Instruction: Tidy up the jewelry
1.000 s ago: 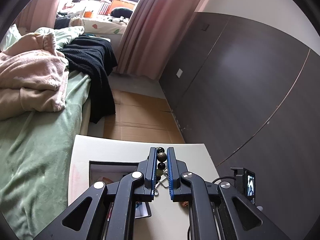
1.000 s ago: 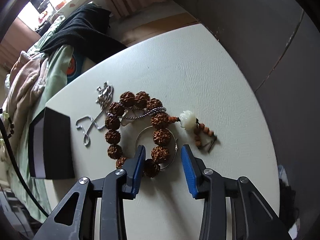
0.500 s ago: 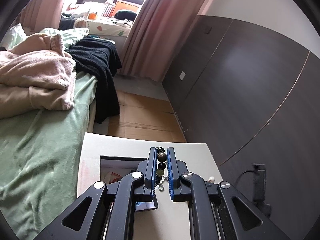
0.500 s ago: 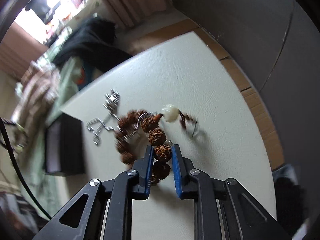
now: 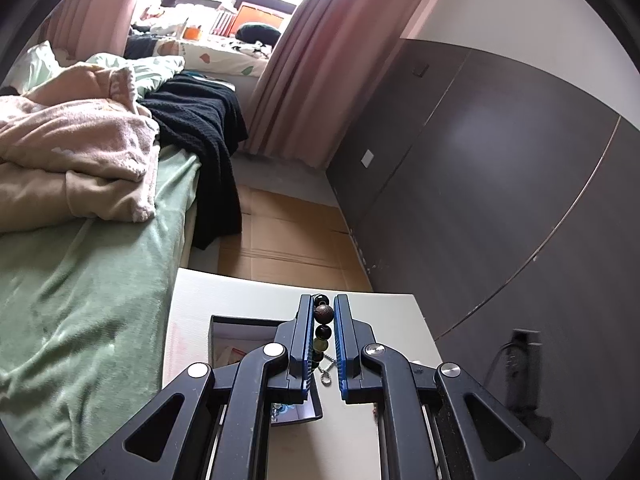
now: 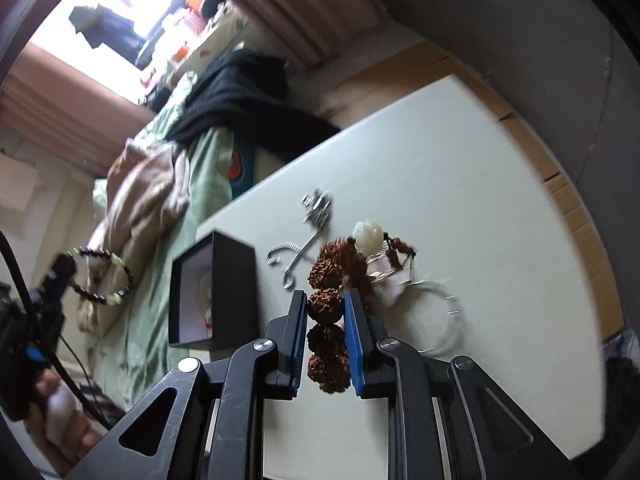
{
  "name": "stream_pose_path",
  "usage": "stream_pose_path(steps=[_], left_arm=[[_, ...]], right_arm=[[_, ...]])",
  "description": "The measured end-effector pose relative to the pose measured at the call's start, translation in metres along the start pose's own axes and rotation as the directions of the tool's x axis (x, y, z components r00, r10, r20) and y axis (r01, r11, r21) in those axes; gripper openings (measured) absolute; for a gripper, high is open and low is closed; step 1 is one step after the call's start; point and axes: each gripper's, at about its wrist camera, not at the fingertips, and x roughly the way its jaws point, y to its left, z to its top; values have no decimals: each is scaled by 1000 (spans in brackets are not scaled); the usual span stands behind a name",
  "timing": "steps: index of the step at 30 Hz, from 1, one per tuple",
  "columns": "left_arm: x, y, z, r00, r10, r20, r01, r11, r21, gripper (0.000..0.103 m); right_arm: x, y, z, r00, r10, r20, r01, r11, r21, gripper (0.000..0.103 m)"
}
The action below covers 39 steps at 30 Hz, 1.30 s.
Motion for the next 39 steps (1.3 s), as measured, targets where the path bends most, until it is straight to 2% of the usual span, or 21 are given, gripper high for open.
stream_pose_path(steps=[4, 9, 17, 20, 21, 23, 24, 25, 26, 27, 32, 39], left_arm=[[-3, 4, 3, 1000, -1, 7, 1, 1000, -6, 10], [-2, 8, 5, 1000, -6, 6, 6, 1000, -15, 10], [21, 14, 2, 999, -24, -47, 22, 999, -34, 10], [34, 19, 3, 995, -41, -95, 36, 998, -54, 11], [37, 20, 2, 993, -53, -109, 47, 997, -65, 13], [41, 24, 2, 990, -60, -126, 49, 995, -83, 30], [41, 25, 1, 990, -61, -124, 50, 995, -89, 51], [40, 26, 1, 991, -64, -114, 53, 994, -96, 68], [38, 27, 2, 993, -66, -98, 56, 993, -102, 72], [33, 29, 4, 995, -66, -78, 57, 992, -109, 75], [26, 38, 11, 997, -43, -61, 35, 992, -124, 75], [6, 51, 21, 999, -37, -14, 35, 988, -150, 75]], right_arm=[[15, 19, 0, 1000, 4, -11, -5, 999, -32, 20], [-4, 21, 6, 998, 39, 52, -38, 999, -21, 20], [-26, 35, 16, 977, 169, 130, -168, 986, -13, 20], [-33, 42, 19, 963, 223, 154, -222, 975, -19, 20], [-34, 44, 20, 959, 236, 158, -236, 972, -19, 20], [-38, 47, 21, 951, 257, 169, -257, 966, -26, 20], [-40, 51, 22, 949, 262, 176, -260, 965, -35, 20], [-42, 53, 23, 945, 271, 181, -269, 963, -37, 20], [-43, 54, 23, 943, 276, 185, -274, 961, -40, 20], [-45, 56, 23, 940, 282, 192, -279, 959, -44, 20], [-50, 69, 27, 928, 313, 204, -304, 950, -74, 20], [-36, 97, 28, 943, 289, 167, -272, 955, -119, 20]])
